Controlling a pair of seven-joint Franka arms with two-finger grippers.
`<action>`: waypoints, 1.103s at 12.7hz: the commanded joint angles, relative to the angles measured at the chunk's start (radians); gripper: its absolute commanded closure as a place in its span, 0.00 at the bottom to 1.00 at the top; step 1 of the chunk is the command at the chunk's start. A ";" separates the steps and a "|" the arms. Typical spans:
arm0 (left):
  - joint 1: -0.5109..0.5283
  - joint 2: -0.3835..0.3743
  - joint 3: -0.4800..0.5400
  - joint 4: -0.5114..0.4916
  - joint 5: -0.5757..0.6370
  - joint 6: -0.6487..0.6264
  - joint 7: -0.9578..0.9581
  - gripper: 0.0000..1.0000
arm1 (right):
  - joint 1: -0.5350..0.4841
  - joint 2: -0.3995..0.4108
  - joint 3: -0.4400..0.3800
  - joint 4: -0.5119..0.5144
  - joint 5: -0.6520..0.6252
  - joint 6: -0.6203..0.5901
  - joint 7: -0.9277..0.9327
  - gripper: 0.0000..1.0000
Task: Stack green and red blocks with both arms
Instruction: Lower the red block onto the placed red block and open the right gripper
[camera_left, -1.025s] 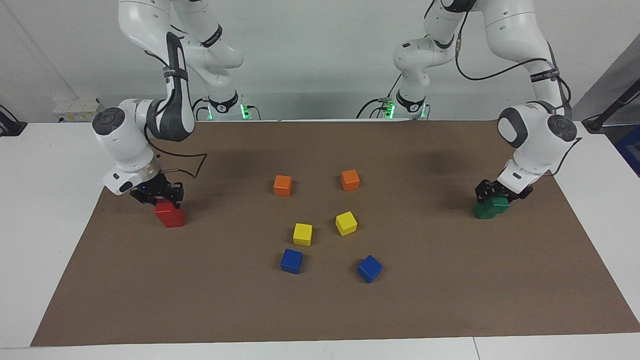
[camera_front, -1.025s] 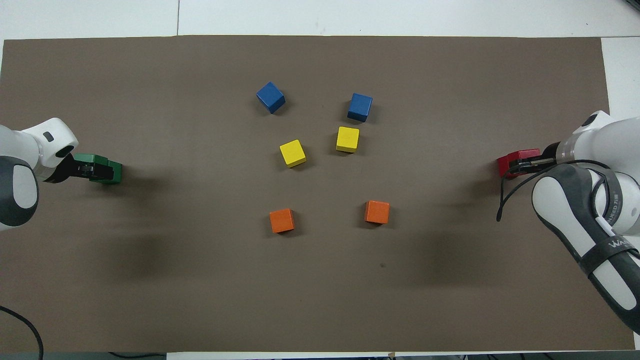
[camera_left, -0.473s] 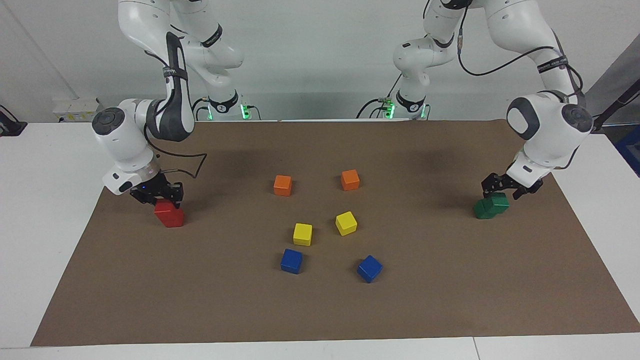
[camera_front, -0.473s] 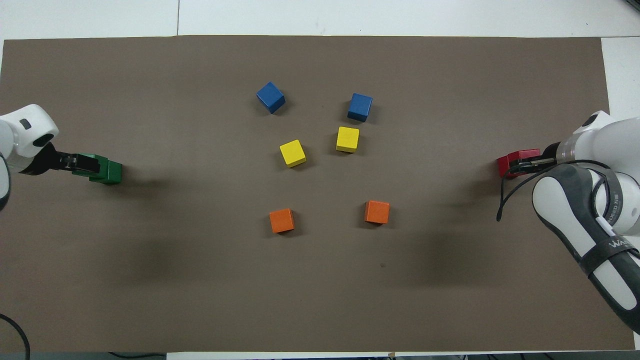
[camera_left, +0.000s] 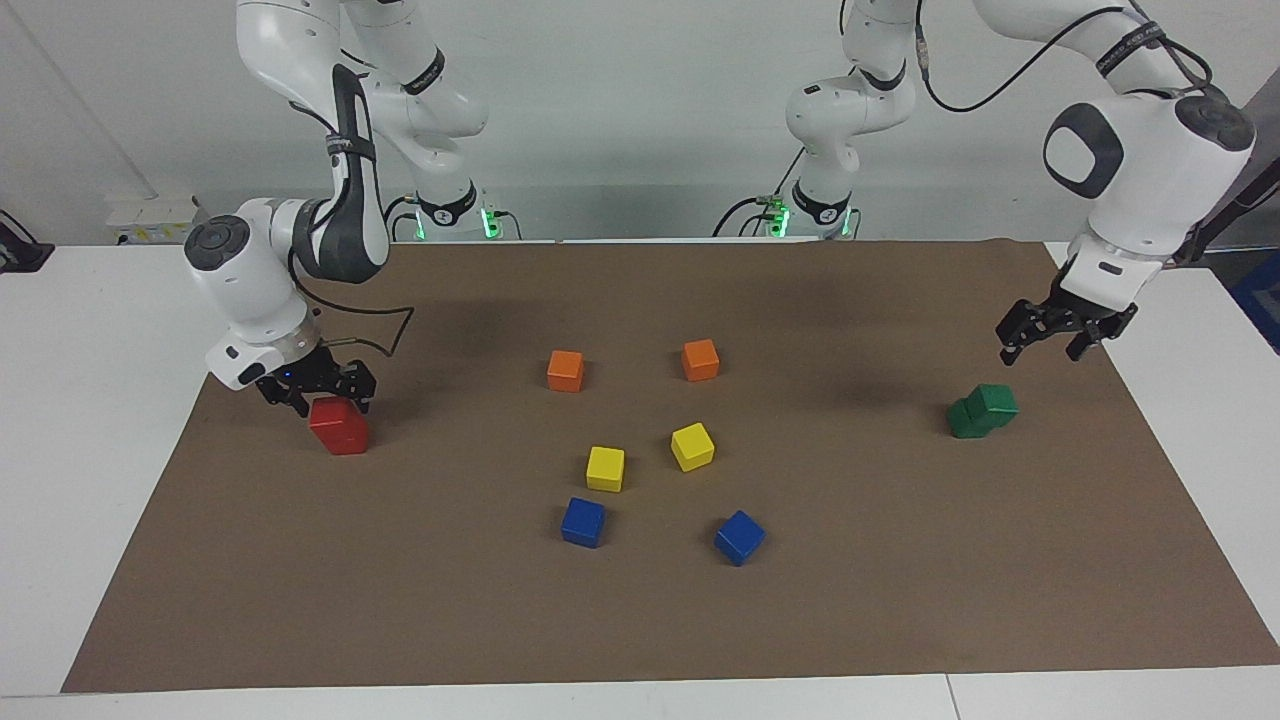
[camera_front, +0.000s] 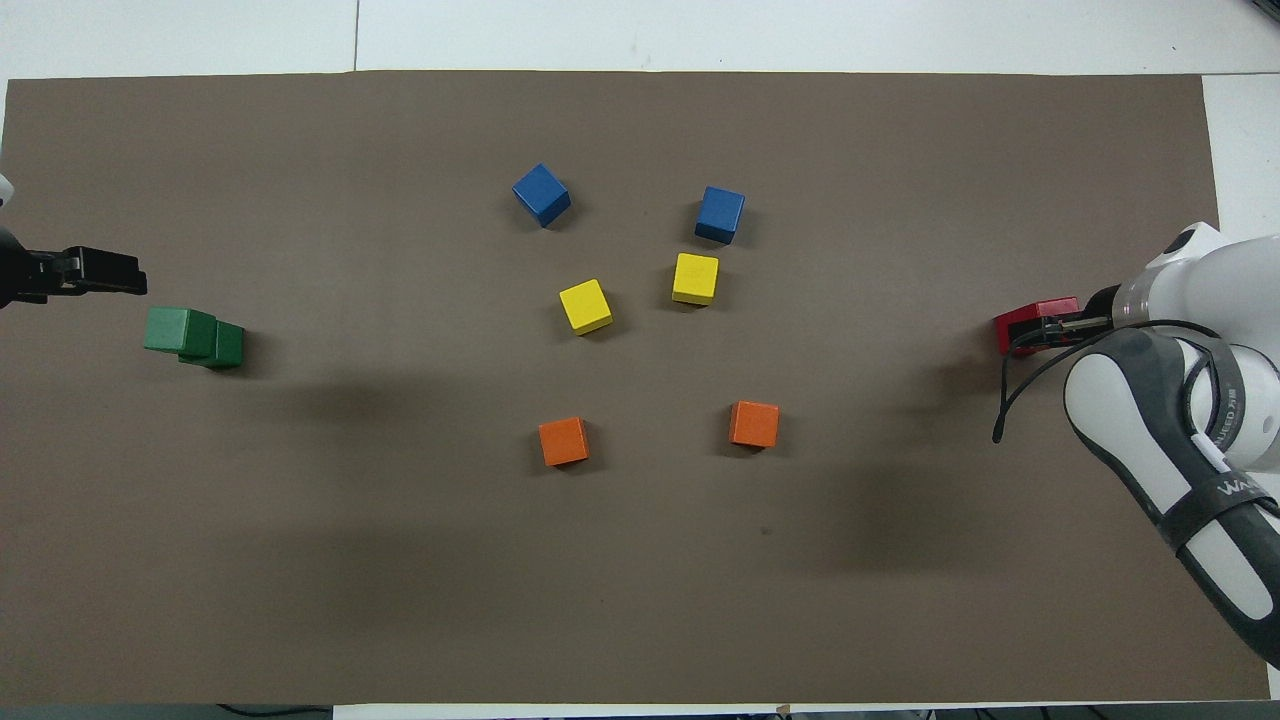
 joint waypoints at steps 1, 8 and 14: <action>-0.022 -0.046 -0.009 0.045 -0.001 -0.146 -0.083 0.00 | -0.005 -0.037 0.010 0.018 0.012 -0.083 0.043 0.00; -0.095 -0.046 -0.003 0.070 -0.071 -0.243 -0.179 0.00 | 0.068 -0.228 0.029 0.246 0.012 -0.494 0.158 0.00; -0.238 -0.047 0.135 0.068 -0.063 -0.243 -0.170 0.00 | 0.050 -0.162 0.028 0.496 -0.001 -0.778 0.158 0.00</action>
